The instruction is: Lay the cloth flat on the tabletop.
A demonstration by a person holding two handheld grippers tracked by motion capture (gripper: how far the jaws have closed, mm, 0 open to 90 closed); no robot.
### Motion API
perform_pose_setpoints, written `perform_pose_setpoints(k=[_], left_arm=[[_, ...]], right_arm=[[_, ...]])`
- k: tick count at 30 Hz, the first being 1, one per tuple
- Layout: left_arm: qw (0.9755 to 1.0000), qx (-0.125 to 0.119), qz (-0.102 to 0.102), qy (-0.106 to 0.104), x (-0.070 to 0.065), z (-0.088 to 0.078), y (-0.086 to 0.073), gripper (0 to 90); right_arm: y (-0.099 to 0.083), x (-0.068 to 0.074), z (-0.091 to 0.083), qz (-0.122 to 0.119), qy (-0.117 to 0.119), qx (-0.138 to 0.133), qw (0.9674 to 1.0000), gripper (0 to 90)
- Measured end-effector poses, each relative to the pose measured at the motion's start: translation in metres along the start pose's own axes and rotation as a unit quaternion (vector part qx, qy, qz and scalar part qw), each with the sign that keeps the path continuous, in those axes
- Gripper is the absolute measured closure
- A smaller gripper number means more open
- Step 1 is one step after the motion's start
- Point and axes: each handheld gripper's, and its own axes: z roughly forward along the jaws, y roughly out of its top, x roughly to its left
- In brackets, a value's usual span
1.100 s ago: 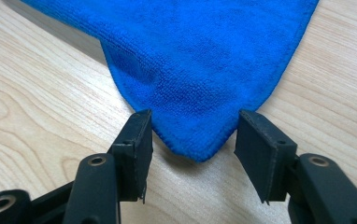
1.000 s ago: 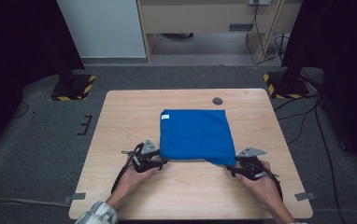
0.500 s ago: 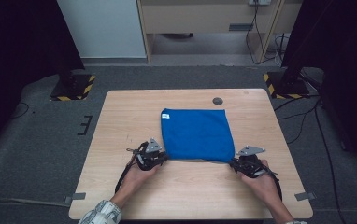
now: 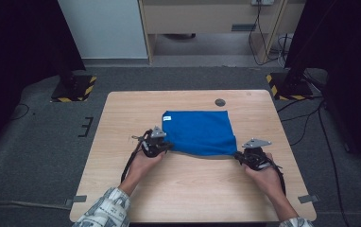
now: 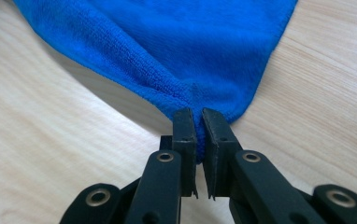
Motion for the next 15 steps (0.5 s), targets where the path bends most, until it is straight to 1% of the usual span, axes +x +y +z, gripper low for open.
perform_pose_setpoints(k=[1,3,4,6,7,9,10,11,13,15], left_arm=[[1.0,0.003,-0.006,-0.003,0.003,0.003,0.002,83.4],[0.9999,0.006,-0.012,-0.001,0.009,0.01,0.006,81.6],[0.9999,0.006,-0.015,-0.001,0.011,0.013,0.007,79.6],[0.9998,0.003,-0.022,0.003,0.014,0.014,0.007,72.4],[0.9996,-0.002,-0.027,0.003,0.015,0.013,0.006,69.9],[0.9994,-0.014,-0.032,0.005,0.017,0.009,0.004,62.2],[0.9993,-0.016,-0.033,0.001,0.018,0.007,0.002,58.7],[0.9992,-0.02,-0.035,-0.002,0.018,0.004,0.0,57.0],[0.9994,-0.019,-0.029,-0.003,0.018,0.0,-0.005,54.6],[0.9993,-0.024,-0.027,-0.006,0.017,-0.003,-0.01,52.4]], right_arm=[[0.001,-0.002,0.002,0.003,-0.001,0.003,1.0,84.7],[0.002,-0.006,0.006,0.006,-0.002,0.004,1.0,84.5],[0.003,-0.006,0.008,0.007,-0.003,0.007,0.9999,84.4],[0.004,-0.007,0.009,0.01,-0.004,0.005,0.9999,84.4],[0.004,-0.008,0.01,0.008,-0.005,0.003,1.0,84.4],[0.004,-0.009,0.009,0.007,-0.005,0.002,1.0,84.2],[0.004,-0.008,0.009,0.008,-0.005,0.003,1.0,84.1],[0.004,-0.008,0.009,0.011,-0.005,0.003,0.9999,84.1],[0.004,-0.008,0.009,0.012,-0.005,0.004,0.9999,84.0],[0.004,-0.007,0.009,0.012,-0.005,0.005,0.9999,84.0]])
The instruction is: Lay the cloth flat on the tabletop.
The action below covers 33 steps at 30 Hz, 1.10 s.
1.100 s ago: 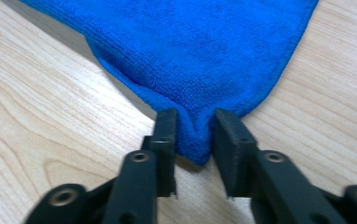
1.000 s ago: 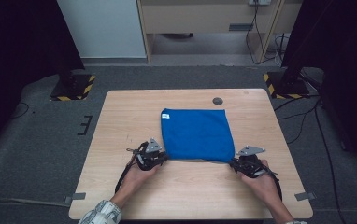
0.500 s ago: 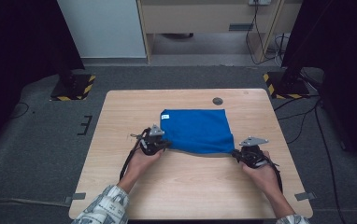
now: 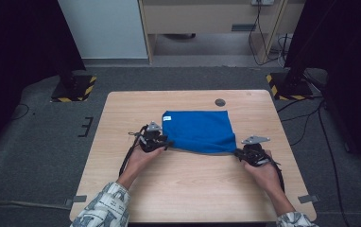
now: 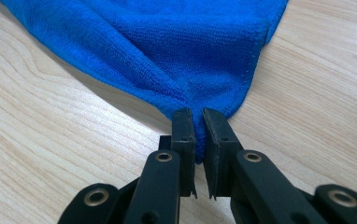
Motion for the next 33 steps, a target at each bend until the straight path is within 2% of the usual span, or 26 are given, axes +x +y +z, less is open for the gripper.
perform_pose_setpoints(k=[3,6,14,17,19,23,25,29,33], left_arm=[[0.9999,-0.011,-0.001,-0.003,-0.001,-0.006,-0.004,48.7],[0.9998,-0.021,0.001,-0.007,-0.002,-0.012,-0.006,49.0],[0.9995,-0.01,0.022,-0.019,-0.012,-0.019,-0.017,47.7],[0.9995,-0.005,0.02,-0.025,-0.012,-0.019,-0.022,47.4],[0.9995,-0.006,0.022,-0.02,-0.012,-0.022,-0.025,46.8],[0.9994,-0.006,0.024,-0.024,-0.014,-0.031,-0.033,45.6],[0.9993,-0.001,0.031,-0.022,-0.017,-0.033,-0.038,45.6],[0.9989,0.013,0.038,-0.026,-0.021,-0.028,-0.042,48.0],[0.9985,0.01,0.044,-0.032,-0.022,-0.02,-0.04,52.2]], right_arm=[[0.0,0.0,0.001,0.0,-0.001,0.002,1.0,83.9],[-0.001,-0.001,0.003,-0.002,-0.003,0.008,1.0,84.0],[-0.001,-0.003,0.008,0.003,-0.005,0.011,0.9999,84.2],[-0.001,-0.003,0.008,0.001,-0.007,0.01,0.9999,84.2],[-0.001,-0.003,0.008,-0.001,-0.008,0.01,0.9999,84.2],[-0.001,-0.003,0.008,-0.001,-0.007,0.009,0.9999,84.2],[-0.001,-0.003,0.008,-0.001,-0.007,0.009,0.9999,84.2],[-0.001,-0.002,0.008,-0.002,-0.008,0.009,0.9999,84.2],[-0.001,-0.002,0.008,-0.001,-0.007,0.009,0.9999,84.2]])
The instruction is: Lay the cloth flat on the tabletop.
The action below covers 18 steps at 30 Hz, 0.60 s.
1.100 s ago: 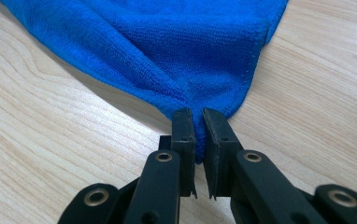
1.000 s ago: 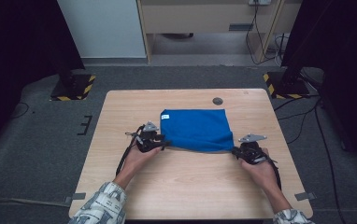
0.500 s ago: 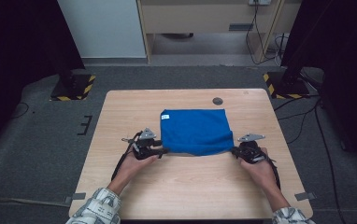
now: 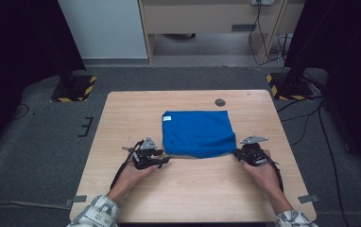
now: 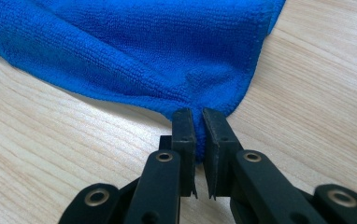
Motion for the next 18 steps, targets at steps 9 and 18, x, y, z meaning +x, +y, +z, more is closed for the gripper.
perform_pose_setpoints(k=[9,18], left_arm=[[0.9997,-0.018,0.014,-0.006,0.001,0.003,0.011,81.0],[0.9988,-0.025,-0.011,-0.04,0.003,-0.014,0.018,88.4]], right_arm=[[0.001,0.001,-0.003,-0.001,0.001,-0.009,1.0,84.3],[0.002,0.008,-0.017,-0.006,0.004,-0.024,0.9997,85.1]])
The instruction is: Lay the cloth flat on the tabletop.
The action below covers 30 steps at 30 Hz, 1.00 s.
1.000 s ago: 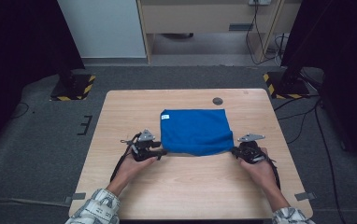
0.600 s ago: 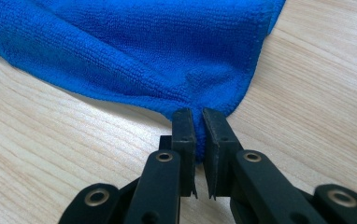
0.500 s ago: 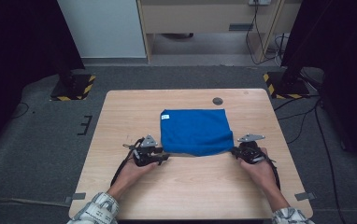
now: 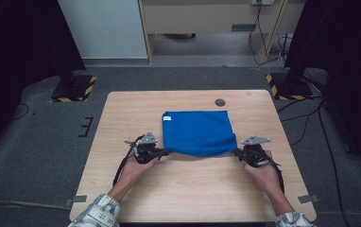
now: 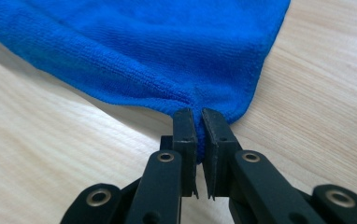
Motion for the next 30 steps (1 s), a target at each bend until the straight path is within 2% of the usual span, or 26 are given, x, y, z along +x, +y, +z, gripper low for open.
perform_pose_setpoints(k=[4,11,14,16,18,20,23,27,30], left_arm=[[0.9998,0.017,-0.005,-0.011,-0.003,-0.007,-0.003,88.4],[0.9993,0.02,-0.005,-0.031,-0.013,-0.025,-0.003,88.4],[0.9984,0.026,-0.016,-0.048,-0.012,-0.03,-0.004,87.8],[0.998,0.032,-0.029,-0.045,-0.007,-0.03,-0.004,86.1],[0.9971,0.04,-0.048,-0.043,0.001,-0.026,-0.005,77.9],[0.9968,0.04,-0.059,-0.036,0.006,-0.022,-0.009,74.9],[0.9967,0.043,-0.061,-0.032,0.006,-0.021,-0.014,61.0],[0.9961,0.046,-0.066,-0.037,0.004,-0.027,-0.019,55.2],[0.9959,0.054,-0.061,-0.04,-0.002,-0.031,-0.025,53.9]], right_arm=[[-0.002,0.006,-0.013,-0.006,0.006,-0.007,0.9999,85.2],[-0.01,0.022,-0.035,-0.018,0.017,-0.007,0.9997,85.2],[-0.014,0.028,-0.042,-0.022,0.023,-0.001,0.9995,85.1],[-0.015,0.031,-0.041,-0.026,0.026,0.005,0.9993,84.9],[-0.016,0.033,-0.037,-0.031,0.026,0.012,0.9991,83.6],[-0.016,0.033,-0.031,-0.03,0.033,0.021,0.9988,76.9],[-0.017,0.035,-0.028,-0.029,0.034,0.018,0.9988,62.3],[-0.015,0.038,-0.032,-0.026,0.047,0.002,0.9985,52.4],[-0.015,0.042,-0.031,-0.037,0.051,-0.002,0.998,50.3]])
